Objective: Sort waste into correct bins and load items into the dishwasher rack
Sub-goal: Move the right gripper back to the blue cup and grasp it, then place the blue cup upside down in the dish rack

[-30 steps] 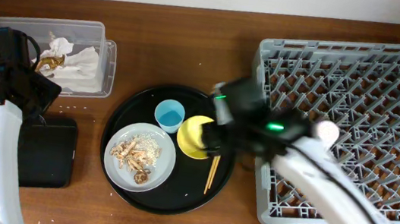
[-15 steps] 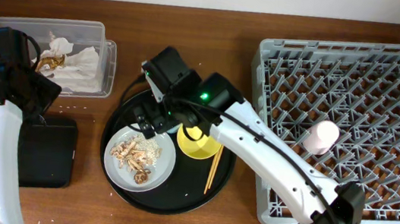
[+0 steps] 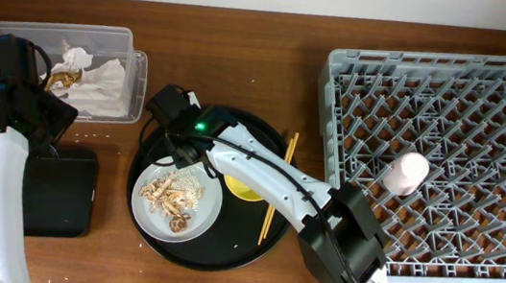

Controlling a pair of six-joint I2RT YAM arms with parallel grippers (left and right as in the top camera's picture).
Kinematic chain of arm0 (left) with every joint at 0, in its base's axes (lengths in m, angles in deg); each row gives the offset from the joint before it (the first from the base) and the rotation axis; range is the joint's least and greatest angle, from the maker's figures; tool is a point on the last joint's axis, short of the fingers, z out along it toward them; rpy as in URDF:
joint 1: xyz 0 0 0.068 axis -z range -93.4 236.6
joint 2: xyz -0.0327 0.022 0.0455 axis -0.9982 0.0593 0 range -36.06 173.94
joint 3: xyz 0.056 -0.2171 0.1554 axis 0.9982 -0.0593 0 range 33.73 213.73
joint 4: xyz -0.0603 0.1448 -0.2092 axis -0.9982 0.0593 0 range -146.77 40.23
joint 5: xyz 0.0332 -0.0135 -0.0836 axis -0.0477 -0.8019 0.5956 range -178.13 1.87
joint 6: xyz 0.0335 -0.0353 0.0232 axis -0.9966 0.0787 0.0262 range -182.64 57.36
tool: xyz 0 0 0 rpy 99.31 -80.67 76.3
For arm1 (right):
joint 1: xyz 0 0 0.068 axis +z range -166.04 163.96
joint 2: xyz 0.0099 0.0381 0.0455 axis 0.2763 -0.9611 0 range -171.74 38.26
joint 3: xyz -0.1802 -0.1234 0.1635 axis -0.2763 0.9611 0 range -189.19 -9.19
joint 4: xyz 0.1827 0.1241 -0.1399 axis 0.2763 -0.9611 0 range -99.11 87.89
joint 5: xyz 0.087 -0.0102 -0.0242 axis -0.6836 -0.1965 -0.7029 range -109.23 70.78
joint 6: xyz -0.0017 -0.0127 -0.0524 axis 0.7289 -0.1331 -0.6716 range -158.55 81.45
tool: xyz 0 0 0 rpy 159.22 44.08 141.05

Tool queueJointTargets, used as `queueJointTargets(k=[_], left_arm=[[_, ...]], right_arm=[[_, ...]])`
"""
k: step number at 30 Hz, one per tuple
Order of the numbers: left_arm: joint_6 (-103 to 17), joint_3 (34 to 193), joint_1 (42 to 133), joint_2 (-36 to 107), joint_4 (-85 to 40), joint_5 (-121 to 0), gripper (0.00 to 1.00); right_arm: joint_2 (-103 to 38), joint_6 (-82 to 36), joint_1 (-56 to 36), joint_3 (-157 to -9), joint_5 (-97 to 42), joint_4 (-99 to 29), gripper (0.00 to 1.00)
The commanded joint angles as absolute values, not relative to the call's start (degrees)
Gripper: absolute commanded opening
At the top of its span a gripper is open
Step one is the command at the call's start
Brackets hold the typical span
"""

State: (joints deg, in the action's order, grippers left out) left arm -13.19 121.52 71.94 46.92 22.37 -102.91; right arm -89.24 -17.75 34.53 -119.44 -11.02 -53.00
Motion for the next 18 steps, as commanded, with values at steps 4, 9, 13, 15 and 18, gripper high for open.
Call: queueJointTargets(k=[4, 9, 13, 15, 18], left_arm=[[-13.48, 121.52, 71.79, 46.9, 22.41, -103.33, 0.99], [-13.48, 121.5, 71.79, 46.9, 22.41, -103.33, 0.99], [-13.48, 121.5, 71.79, 46.9, 22.41, -103.33, 0.99], [-13.48, 121.52, 71.79, 46.9, 22.41, -103.33, 0.99], [-13.48, 121.52, 71.79, 46.92, 22.41, -103.33, 0.99]], right_arm=[[-89.77, -16.61, 35.05, -117.78, -9.51, -53.7, 0.36], [-89.77, -16.57, 35.01, -117.72, -9.51, -53.9, 0.22], [-89.73, -15.5, 35.01, -118.64, -10.01, -54.18, 0.04], [-89.7, -15.52, 34.98, -120.6, -11.04, -55.49, 0.04], [-89.09, -15.78, 34.37, -129.96, -10.01, -61.9, 0.04]])
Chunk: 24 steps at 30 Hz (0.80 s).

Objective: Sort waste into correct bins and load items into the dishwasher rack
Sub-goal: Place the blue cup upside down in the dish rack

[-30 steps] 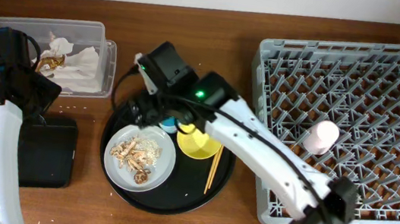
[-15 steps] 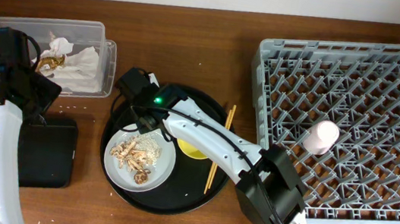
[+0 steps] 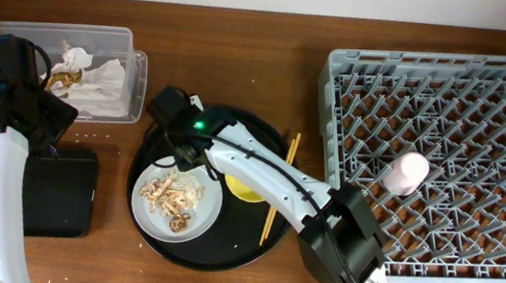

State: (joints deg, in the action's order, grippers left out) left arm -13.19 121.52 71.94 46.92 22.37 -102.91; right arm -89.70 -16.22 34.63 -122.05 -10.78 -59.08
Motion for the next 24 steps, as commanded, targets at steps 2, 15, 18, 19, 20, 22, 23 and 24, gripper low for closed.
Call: queueJointTargets(k=[2, 15, 18, 19, 20, 22, 23, 24], left_arm=[[-13.48, 121.52, 71.79, 46.92, 22.41, -103.33, 0.99], [-13.48, 121.52, 71.79, 46.9, 22.41, -103.33, 0.99], [-13.48, 121.52, 71.79, 46.9, 22.39, -103.35, 0.99], [-13.48, 121.52, 71.79, 46.92, 22.41, -103.35, 0.99], [-13.48, 121.52, 71.79, 46.92, 22.41, -103.33, 0.99], [-13.48, 121.52, 71.79, 46.9, 22.41, -103.33, 0.99], [-13.48, 121.52, 71.79, 46.92, 22.41, -103.35, 0.99], [-13.48, 121.52, 71.79, 46.92, 22.41, -103.33, 0.99]], right_arm=[[-89.07, -15.96, 32.8, -138.72, -8.92, -68.91, 0.04], [-86.58, -30.1, -10.72, -166.15, -40.79, -99.45, 0.04], [-86.51, -34.51, -17.52, -162.46, -48.15, -99.45, 0.04], [-86.53, -37.92, -20.16, -160.12, -53.05, -99.45, 0.04], [-86.53, -41.14, -23.0, -156.91, -58.14, -99.45, 0.04], [-86.56, -48.81, -29.08, -148.73, -68.72, -99.43, 0.04], [-86.62, -52.61, -32.27, -143.99, -74.14, -99.12, 0.04], [-86.73, -55.1, -35.09, -139.44, -79.54, -97.63, 0.04]])
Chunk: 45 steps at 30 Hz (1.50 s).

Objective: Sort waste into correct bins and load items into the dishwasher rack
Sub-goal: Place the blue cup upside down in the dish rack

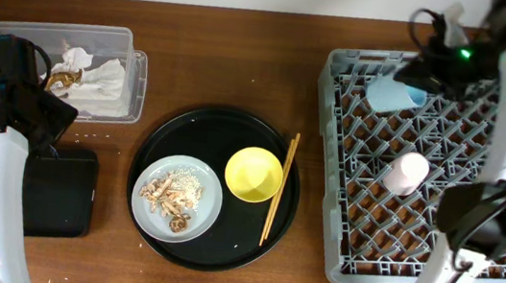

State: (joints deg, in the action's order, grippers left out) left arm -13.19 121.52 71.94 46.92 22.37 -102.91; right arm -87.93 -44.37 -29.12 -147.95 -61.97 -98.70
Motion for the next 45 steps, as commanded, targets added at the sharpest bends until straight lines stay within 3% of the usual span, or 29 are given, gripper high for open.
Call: queueJointTargets(k=[1, 4, 10, 18, 32, 36, 45], left_arm=[[-13.48, 121.52, 71.79, 46.9, 22.41, -103.35, 0.99], [-13.48, 121.52, 71.79, 46.92, 22.41, -103.35, 0.99], [-13.48, 121.52, 71.79, 46.9, 22.41, -103.35, 0.99], [-13.48, 121.52, 71.79, 46.9, 22.41, -103.33, 0.99], [-13.48, 121.52, 71.79, 46.9, 22.41, -103.35, 0.99], [-13.48, 121.52, 71.79, 46.9, 22.41, -103.33, 0.99], [-13.48, 121.5, 71.79, 46.9, 22.41, -103.33, 0.99]], right_arm=[[-86.86, -55.56, -37.25, -135.16, -84.28, -95.47, 0.04], [-87.01, -59.32, -42.17, -118.94, -97.77, -84.93, 0.04], [-88.87, -58.27, -38.87, -115.25, -101.48, -75.75, 0.04], [-88.92, -48.63, -38.7, -115.2, -93.46, -72.5, 0.04], [-89.86, -48.72, -38.61, -113.98, -89.4, -73.72, 0.05], [-89.83, -45.07, -39.13, -113.24, -76.89, -73.26, 0.08], [-89.11, -43.34, -43.57, -113.35, -69.38, -75.71, 0.12]])
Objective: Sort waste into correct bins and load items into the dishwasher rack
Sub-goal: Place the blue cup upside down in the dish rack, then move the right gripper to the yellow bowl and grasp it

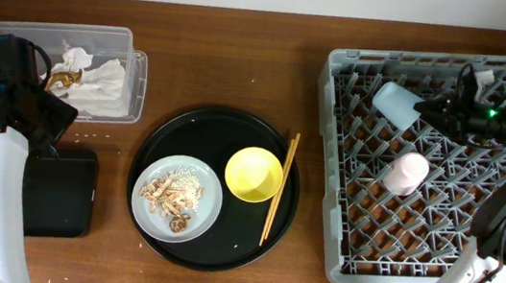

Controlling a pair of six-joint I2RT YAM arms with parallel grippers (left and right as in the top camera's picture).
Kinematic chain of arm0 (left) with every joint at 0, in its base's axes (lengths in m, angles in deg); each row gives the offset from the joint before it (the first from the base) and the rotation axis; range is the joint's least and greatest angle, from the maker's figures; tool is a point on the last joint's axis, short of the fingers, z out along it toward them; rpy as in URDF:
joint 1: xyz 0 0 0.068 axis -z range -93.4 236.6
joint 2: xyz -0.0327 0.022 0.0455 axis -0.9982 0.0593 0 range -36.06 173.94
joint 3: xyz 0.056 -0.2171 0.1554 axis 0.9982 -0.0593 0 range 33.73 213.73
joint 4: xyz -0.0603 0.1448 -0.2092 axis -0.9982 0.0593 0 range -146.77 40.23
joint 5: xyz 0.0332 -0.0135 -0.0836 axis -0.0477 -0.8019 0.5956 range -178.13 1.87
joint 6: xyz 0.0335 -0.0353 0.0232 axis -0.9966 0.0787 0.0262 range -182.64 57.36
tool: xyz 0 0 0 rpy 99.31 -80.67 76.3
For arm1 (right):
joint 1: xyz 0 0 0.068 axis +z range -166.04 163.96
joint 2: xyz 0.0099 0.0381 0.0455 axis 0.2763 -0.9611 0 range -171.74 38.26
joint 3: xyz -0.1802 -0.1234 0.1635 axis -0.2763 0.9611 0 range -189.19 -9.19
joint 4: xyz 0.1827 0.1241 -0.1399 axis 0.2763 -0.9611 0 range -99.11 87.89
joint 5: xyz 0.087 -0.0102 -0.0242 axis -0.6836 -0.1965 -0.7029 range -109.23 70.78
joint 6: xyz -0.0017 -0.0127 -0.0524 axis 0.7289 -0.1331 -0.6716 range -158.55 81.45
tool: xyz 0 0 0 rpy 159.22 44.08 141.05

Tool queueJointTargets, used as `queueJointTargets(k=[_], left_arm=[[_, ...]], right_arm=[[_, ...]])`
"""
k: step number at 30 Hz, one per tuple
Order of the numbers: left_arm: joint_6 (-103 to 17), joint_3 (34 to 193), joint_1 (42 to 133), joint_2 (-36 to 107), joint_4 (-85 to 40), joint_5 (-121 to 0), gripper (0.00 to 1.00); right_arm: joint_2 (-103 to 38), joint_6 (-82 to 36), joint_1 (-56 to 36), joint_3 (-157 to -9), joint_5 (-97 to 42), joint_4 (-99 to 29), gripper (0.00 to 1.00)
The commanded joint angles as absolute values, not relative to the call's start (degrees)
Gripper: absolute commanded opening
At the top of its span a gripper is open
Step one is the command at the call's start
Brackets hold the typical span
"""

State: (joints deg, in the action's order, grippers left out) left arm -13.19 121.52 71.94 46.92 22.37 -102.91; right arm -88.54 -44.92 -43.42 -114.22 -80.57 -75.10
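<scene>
A pale translucent cup (393,100) lies on its side in the far-left part of the grey dishwasher rack (342,201). My right gripper (420,106) points at it from the right, just clear of it, and looks open. A pink cup (411,172) sits in the rack's middle. On the black tray (161,145) are a white plate of food scraps (176,198), a yellow bowl (254,174) and chopsticks (277,189). My left gripper (47,118) hangs over the black bin (58,193); its fingers do not show.
A clear plastic bin (125,44) with crumpled tissues and scraps stands at the far left, behind the black bin. The rack fills the table's right side. Bare brown wood lies between the tray and the rack.
The right gripper, which held the pale cup over the rack's far-left corner, has let it go. The cup now rests in the rack and the gripper sits just right of it. The left arm stayed put.
My right arm first reached across the tray, its gripper low at the tray's far-left part by the plate, and stayed there. Later it was over the rack's far-left corner with a pale cup. Now the cup lies in the rack, freed. The left arm never moved.
</scene>
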Motion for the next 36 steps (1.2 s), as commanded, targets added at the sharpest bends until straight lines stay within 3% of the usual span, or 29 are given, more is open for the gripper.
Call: queueJointTargets(k=[1, 7, 10, 14, 17, 21, 23, 27, 36], left_arm=[[-13.48, 121.52, 71.79, 46.9, 22.41, -103.35, 0.99], [-13.48, 121.5, 71.79, 46.92, 22.41, -103.33, 0.99], [-13.48, 121.52, 71.79, 46.92, 22.41, -103.35, 0.99], [-13.48, 121.5, 71.79, 46.9, 22.41, -103.33, 0.99], [-13.48, 121.5, 71.79, 46.9, 22.41, -103.33, 0.99], [-13.48, 121.52, 71.79, 46.9, 22.41, -103.33, 0.99], [-13.48, 121.5, 71.79, 46.9, 22.41, -103.33, 0.99], [-13.48, 121.52, 71.79, 46.9, 22.41, -103.33, 0.99], [-13.48, 121.52, 71.79, 46.9, 22.41, -103.35, 0.99]], right_arm=[[-88.39, -41.46, -43.83, -113.35, -67.41, -75.84, 0.12], [-74.88, -26.6, -43.9, -113.35, -46.25, -77.63, 0.2], [-64.59, -24.5, -42.37, -113.35, -42.78, -78.9, 0.2], [-53.4, -24.5, -31.68, -113.35, -40.22, -79.08, 0.21], [-52.31, -21.01, -18.48, -113.32, -20.68, -74.81, 0.4], [-61.92, -16.48, -15.0, -113.32, -7.91, -71.03, 0.25], [-69.35, -16.63, -16.03, -113.32, -7.87, -67.86, 0.05], [-76.98, -22.69, -16.4, -113.32, -11.04, -63.14, 0.04], [-78.25, -22.67, -24.07, -113.32, -9.33, -69.68, 0.05]])
